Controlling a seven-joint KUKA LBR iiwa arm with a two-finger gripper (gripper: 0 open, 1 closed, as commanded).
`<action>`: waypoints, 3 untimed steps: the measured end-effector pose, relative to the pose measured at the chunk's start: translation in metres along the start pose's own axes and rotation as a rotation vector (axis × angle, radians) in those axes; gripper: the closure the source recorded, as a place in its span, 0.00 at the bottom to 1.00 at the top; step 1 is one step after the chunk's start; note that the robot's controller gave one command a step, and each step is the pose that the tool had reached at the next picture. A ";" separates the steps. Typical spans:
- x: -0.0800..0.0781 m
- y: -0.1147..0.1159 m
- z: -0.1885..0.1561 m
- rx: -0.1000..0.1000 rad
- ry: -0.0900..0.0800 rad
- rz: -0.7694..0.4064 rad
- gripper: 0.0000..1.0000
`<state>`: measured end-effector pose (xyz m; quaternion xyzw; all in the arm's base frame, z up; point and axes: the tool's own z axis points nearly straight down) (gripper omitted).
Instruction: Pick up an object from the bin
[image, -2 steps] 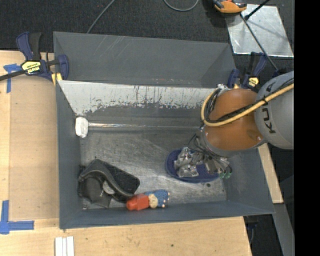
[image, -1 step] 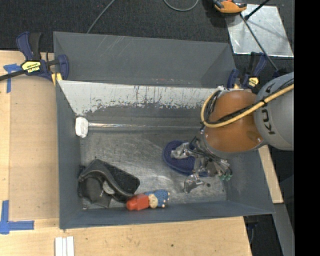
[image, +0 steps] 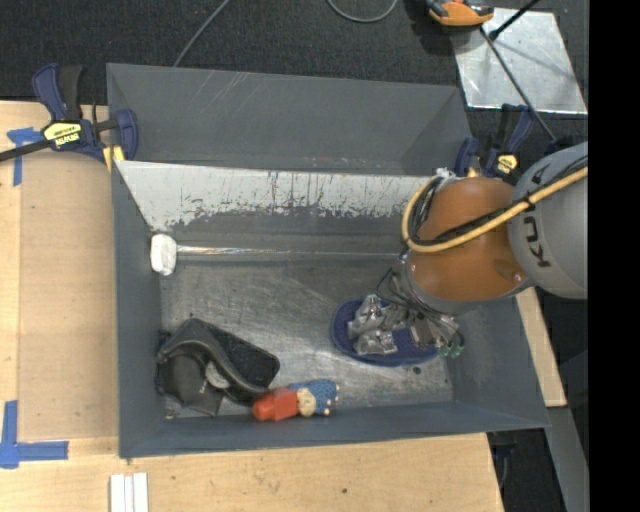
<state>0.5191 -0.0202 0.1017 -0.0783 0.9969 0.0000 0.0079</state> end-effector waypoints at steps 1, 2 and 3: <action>0.004 0.000 0.003 -0.001 0.013 0.000 0.00; -0.033 -0.006 -0.083 0.000 0.007 -0.231 0.00; -0.038 -0.068 0.025 -0.007 -0.006 -0.466 0.00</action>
Offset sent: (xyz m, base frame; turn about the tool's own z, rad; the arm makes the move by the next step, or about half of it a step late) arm 0.0000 0.0000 0.0000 0.0000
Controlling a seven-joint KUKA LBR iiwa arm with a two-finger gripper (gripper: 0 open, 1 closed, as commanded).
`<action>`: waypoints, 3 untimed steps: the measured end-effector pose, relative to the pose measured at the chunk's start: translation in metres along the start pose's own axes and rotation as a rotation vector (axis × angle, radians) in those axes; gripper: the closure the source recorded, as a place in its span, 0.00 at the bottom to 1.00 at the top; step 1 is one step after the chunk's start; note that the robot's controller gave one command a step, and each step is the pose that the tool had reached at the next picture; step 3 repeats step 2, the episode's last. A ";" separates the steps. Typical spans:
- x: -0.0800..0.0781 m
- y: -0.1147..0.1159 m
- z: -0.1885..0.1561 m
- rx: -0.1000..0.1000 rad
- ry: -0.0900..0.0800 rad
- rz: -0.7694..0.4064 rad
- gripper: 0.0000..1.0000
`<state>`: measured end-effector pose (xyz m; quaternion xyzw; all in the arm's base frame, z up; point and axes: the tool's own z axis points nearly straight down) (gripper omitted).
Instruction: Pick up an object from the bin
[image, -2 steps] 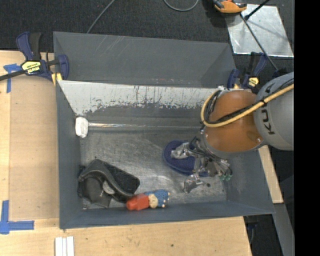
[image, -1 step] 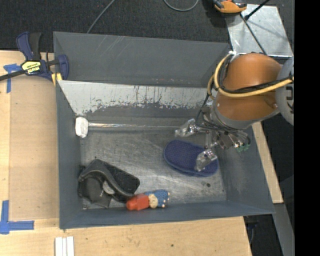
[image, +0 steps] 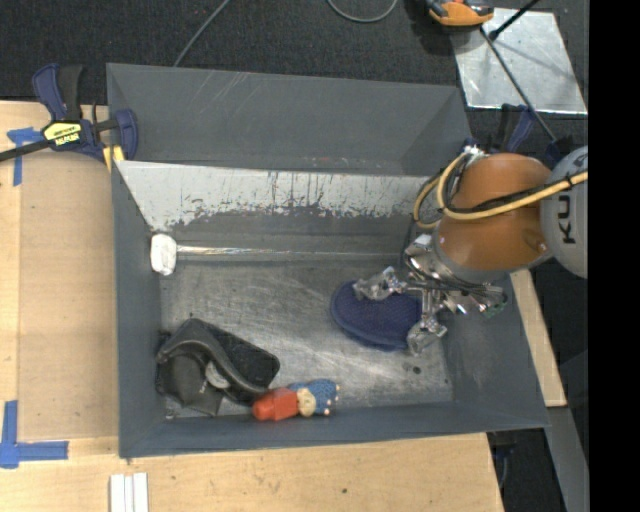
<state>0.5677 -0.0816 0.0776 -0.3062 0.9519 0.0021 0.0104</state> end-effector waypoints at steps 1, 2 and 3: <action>-0.001 0.000 -0.002 0.003 -0.001 0.000 1.00; -0.019 0.029 -0.129 0.004 0.011 -0.027 1.00; -0.019 0.029 -0.129 0.004 0.011 -0.027 1.00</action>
Offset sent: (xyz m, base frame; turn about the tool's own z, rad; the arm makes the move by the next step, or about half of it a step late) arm 0.0000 0.0000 0.0000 0.0000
